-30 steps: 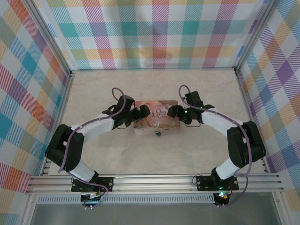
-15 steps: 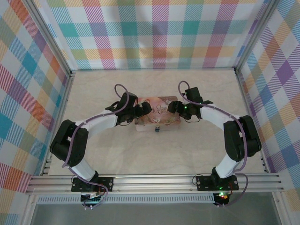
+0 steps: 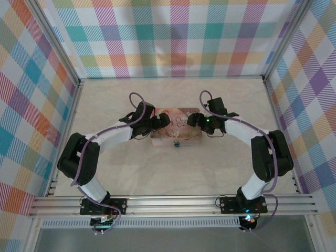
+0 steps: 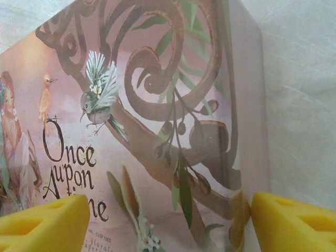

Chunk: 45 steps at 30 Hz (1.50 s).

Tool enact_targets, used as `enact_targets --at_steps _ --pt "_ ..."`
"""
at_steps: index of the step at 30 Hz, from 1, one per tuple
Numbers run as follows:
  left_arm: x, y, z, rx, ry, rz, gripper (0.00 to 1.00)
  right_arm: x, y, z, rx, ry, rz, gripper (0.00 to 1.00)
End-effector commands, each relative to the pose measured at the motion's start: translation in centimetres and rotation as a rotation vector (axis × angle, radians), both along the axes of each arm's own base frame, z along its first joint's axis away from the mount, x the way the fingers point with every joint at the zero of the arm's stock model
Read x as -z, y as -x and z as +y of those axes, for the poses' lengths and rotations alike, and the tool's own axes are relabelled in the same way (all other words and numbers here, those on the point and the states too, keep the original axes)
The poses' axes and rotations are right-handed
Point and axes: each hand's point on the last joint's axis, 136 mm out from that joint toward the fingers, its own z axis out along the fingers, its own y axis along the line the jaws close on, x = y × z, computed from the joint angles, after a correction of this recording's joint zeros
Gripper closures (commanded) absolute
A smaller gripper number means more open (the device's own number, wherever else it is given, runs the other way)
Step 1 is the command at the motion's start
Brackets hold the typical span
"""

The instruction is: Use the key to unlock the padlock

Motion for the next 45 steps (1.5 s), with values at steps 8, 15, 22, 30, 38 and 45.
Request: enact_targets --at_steps 8,15,22,30,38,45 --pt "-4.6 0.2 3.5 -0.012 -0.083 -0.064 0.0 -3.0 0.9 -3.0 0.042 0.033 -0.045 0.19" --pt "-5.7 4.0 2.0 0.079 0.001 -0.049 0.0 -3.1 0.0 -9.2 0.147 0.248 -0.007 0.25" --pt "-6.7 9.1 -0.6 0.194 0.049 -0.044 0.0 -0.7 -1.7 -11.0 0.139 0.374 0.081 0.42" --pt "-7.6 12.5 -3.5 0.273 0.058 -0.096 0.0 2.7 -3.1 -11.2 0.098 0.438 0.169 0.54" --pt "-6.2 12.8 -5.7 0.314 0.041 -0.068 0.0 4.7 -2.9 -11.1 0.076 0.45 0.227 0.56" --pt "-5.7 12.6 -6.0 0.316 0.026 -0.056 0.0 6.1 -3.0 -11.0 0.062 0.451 0.249 0.62"
